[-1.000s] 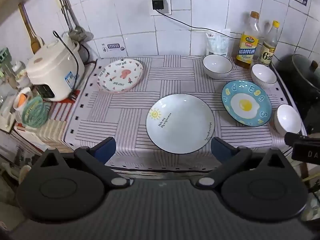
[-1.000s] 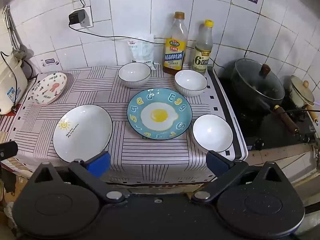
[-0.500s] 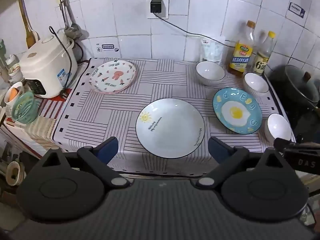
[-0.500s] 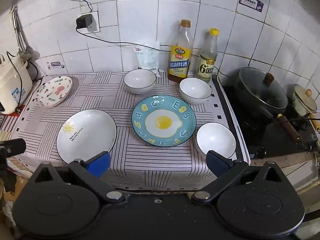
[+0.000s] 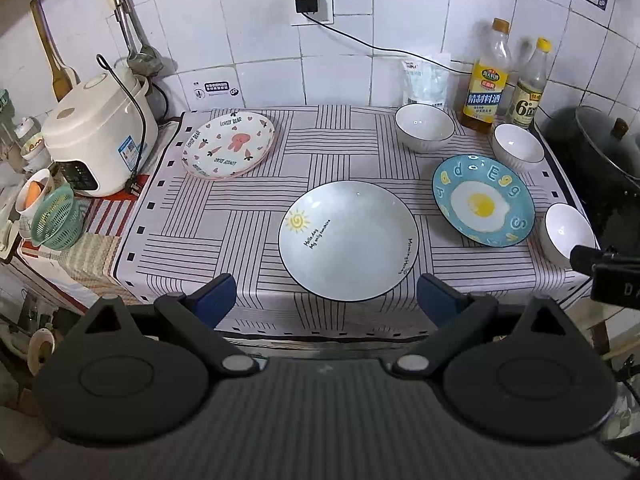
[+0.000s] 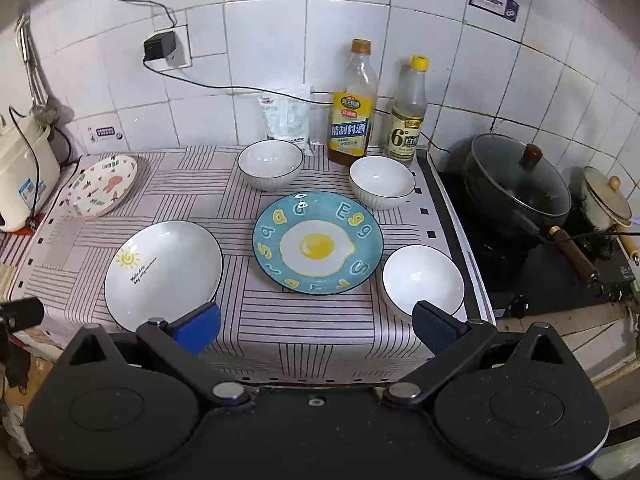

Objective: Organize plates and bowls

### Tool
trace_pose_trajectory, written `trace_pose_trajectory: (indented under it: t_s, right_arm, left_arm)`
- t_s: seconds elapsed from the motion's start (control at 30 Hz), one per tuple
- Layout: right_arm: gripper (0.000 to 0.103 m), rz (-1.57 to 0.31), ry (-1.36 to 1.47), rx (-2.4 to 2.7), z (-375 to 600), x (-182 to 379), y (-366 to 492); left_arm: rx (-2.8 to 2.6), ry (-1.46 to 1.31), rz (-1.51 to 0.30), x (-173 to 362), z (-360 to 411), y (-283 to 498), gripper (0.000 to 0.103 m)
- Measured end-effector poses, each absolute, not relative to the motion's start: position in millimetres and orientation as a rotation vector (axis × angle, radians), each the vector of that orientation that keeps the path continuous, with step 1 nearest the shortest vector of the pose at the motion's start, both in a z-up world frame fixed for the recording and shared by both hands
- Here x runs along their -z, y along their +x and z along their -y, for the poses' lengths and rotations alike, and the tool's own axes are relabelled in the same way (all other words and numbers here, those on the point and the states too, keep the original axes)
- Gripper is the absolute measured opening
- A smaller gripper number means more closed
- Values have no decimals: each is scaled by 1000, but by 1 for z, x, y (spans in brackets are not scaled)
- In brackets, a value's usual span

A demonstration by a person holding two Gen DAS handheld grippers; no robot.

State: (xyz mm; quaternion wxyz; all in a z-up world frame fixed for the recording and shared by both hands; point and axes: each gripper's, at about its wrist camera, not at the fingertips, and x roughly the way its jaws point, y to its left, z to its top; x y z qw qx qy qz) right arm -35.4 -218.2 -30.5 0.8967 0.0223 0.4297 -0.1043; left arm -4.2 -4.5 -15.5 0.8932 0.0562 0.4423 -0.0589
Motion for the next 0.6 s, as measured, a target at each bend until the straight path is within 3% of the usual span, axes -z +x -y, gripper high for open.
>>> trace_pose_trajectory:
  t_s: [0.6]
  right_arm:
    - [103,-930,53,210,232,39,-35]
  left_arm:
    - [165,160,-948,22,27,-2,98]
